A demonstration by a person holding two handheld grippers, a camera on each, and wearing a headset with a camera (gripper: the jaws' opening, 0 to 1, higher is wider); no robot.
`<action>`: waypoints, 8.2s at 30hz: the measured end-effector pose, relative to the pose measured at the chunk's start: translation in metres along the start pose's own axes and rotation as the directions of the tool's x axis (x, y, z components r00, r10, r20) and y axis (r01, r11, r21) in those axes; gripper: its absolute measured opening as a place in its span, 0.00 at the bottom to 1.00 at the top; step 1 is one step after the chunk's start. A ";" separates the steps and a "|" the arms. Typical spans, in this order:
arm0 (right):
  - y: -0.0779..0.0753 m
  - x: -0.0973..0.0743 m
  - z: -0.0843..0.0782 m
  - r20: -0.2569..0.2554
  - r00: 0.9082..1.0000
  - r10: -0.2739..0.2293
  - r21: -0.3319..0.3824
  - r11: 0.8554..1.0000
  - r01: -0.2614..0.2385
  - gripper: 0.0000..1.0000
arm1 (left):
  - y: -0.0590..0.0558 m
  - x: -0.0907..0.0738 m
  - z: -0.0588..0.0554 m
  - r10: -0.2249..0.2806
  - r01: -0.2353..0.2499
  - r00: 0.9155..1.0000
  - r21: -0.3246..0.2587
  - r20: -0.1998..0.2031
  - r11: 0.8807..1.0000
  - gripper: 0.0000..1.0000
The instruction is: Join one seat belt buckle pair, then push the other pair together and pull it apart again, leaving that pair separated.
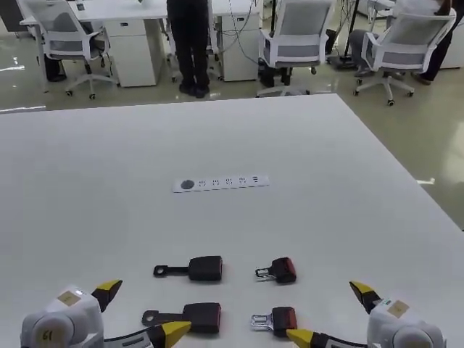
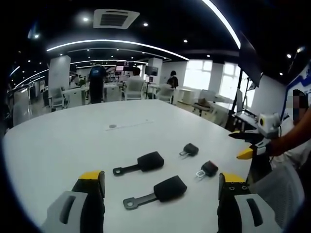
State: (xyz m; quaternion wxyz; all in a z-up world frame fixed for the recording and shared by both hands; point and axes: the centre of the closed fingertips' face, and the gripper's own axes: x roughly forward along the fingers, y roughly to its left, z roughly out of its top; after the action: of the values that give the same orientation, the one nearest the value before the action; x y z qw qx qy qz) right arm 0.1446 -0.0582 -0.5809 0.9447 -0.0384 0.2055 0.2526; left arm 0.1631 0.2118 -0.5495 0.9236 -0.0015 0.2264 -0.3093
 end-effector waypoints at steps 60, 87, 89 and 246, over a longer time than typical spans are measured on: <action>0.033 0.054 -0.033 -0.218 0.941 0.259 -0.064 0.958 -0.279 0.81 | -0.011 0.048 -0.045 -0.222 0.272 0.944 0.193 -0.245 0.943 0.80; 0.039 0.076 -0.066 -0.364 0.839 0.404 -0.083 0.883 -0.462 0.71 | -0.025 0.091 -0.079 -0.358 0.508 0.815 0.264 -0.456 0.820 0.71; 0.038 0.078 -0.071 -0.382 0.831 0.405 -0.100 0.876 -0.472 0.69 | -0.027 0.093 -0.078 -0.364 0.518 0.810 0.270 -0.460 0.812 0.68; 0.103 0.144 -0.060 -0.523 0.756 0.394 -0.259 0.771 -0.582 0.34 | -0.016 0.109 -0.109 -0.307 0.753 0.594 0.380 -0.743 0.538 0.33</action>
State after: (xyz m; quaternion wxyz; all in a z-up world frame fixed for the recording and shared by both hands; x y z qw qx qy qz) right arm 0.1855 0.0875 -0.6913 0.7413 -0.2336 0.3586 0.5170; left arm 0.1853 0.1520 -0.6903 0.5861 0.3507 0.3644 -0.6330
